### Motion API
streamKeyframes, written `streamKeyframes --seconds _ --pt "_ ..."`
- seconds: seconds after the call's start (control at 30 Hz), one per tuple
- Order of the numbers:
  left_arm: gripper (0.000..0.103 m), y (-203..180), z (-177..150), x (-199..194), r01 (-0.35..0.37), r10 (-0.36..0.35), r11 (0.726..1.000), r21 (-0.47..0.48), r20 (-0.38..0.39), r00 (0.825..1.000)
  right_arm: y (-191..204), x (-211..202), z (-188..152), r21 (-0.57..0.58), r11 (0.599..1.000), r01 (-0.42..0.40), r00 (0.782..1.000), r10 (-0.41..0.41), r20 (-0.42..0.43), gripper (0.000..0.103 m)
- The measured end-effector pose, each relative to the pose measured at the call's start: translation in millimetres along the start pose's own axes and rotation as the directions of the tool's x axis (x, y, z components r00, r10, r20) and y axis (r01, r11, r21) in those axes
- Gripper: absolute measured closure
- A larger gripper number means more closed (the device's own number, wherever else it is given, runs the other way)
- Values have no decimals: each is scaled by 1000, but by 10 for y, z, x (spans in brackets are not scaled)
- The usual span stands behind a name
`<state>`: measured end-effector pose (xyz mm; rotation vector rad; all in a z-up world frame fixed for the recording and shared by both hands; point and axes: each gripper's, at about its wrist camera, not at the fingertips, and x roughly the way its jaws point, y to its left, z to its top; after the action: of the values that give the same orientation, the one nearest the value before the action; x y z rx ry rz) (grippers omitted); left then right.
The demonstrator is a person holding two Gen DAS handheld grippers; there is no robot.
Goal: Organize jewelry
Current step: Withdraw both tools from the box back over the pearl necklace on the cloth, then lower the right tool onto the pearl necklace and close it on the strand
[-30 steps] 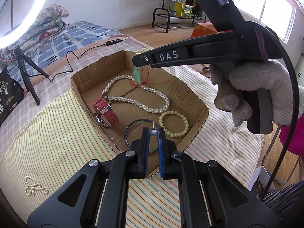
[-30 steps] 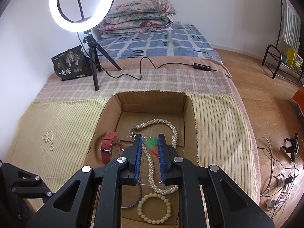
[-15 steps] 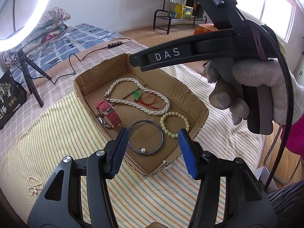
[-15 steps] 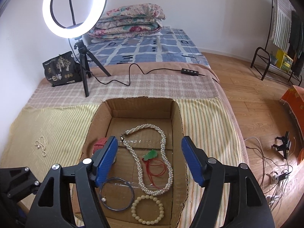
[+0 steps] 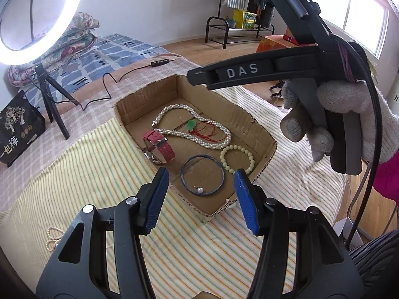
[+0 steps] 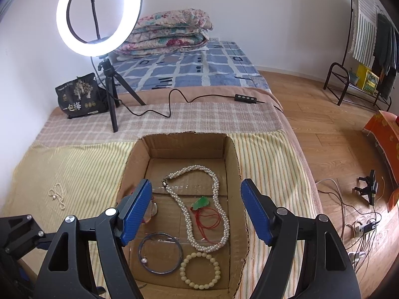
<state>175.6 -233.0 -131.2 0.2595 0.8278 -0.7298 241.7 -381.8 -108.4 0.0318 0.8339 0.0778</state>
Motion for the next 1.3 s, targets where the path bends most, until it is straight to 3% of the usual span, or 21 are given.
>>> streamKeyframes --seconds 0.23,0.47,0.8,1.0,1.1,1.13,1.3 --pt "47 253 -109 -214 -31 31 999 -15 7 999 126 -120 22 -5 1000 -11 1000 12 15 29" --pt "47 736 -355 -473 -99 98 993 -67 -6 995 349 -257 82 -50 998 -36 998 38 41 29" --pt "47 1411 -758 -804 -221 218 967 -124 -39 975 882 -369 191 -153 982 -113 990 125 69 29" --pt "47 1753 -1060 -923 -258 248 951 -168 -80 965 1351 -351 184 -284 944 -170 977 199 74 29" --pt "47 1882 -1188 -920 -256 239 946 -198 -105 965 1624 -282 163 -366 902 -231 966 257 23 30" --pt "48 1914 -1230 -909 -249 229 946 -206 -114 967 1730 -241 151 -392 887 -246 963 268 1 30" --pt "73 1985 -1364 -837 -217 188 953 -214 -146 971 2065 55 66 -450 836 -314 949 289 -127 30"
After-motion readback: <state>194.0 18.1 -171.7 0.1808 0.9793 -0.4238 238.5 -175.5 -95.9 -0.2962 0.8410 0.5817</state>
